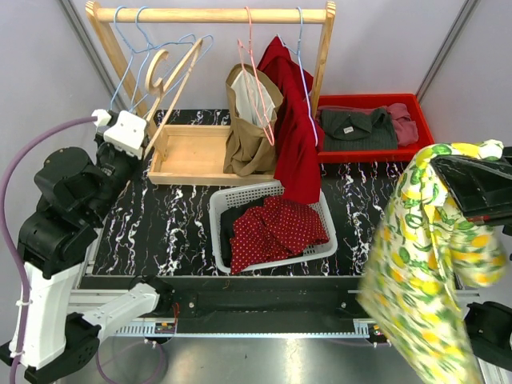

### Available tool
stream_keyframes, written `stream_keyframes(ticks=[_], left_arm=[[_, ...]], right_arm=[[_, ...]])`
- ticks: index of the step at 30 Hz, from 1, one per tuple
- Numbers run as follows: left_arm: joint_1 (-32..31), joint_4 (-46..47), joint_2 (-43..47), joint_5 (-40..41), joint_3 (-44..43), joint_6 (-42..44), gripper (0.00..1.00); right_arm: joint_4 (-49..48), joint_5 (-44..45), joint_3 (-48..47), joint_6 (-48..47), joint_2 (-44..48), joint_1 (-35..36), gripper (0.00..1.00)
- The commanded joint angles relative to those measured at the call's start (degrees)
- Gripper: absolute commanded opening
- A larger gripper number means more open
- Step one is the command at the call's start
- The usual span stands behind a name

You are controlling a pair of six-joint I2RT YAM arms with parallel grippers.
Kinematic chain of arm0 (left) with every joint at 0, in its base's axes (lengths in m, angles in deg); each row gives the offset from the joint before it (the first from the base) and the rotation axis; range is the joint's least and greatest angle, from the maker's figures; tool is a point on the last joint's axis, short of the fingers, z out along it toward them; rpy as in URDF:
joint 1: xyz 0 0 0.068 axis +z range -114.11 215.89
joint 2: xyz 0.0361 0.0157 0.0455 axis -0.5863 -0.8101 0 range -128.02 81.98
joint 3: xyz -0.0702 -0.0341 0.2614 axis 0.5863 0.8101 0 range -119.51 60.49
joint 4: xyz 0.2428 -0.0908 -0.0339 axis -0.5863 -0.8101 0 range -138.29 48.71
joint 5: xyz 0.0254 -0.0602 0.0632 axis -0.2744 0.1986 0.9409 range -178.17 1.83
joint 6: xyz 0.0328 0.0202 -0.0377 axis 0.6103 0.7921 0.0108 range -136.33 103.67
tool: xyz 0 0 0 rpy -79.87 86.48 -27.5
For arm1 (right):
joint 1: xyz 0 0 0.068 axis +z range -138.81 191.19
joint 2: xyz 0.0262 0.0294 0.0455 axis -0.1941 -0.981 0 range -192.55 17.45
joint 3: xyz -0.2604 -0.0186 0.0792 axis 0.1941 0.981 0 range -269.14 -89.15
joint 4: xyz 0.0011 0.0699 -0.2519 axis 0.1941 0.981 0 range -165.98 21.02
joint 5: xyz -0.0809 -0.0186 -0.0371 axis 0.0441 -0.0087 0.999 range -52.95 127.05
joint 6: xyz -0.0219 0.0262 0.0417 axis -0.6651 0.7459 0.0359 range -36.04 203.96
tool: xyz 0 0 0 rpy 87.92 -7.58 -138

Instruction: Remove the skirt from the hanger

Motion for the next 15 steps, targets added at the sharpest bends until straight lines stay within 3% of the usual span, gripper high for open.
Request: stream_keyframes(ticks=[1, 6, 9, 15], left_arm=[[0.17, 6.18, -5.29, 3.04, -7.14, -0.38, 0.0], [0.69, 3.29, -13.47, 1.82, -18.45, -1.97, 0.0], [4.45, -1.72, -19.89, -3.44, -25.49, -5.13, 0.0], [11.41, -5.77, -27.01, -11.45, -28.16, -10.67, 0.0]], right_arm=[[2.57, 2.8, 2.76, -1.47, -3.51, -0.18, 0.13], [1.96, 2.54, 5.49, -1.29, -4.57, -0.18, 0.12], [1.78, 2.45, 6.9, -1.38, -4.39, -0.18, 0.12], [1.25, 3.76, 10.15, -2.78, -3.34, -0.18, 0.12]])
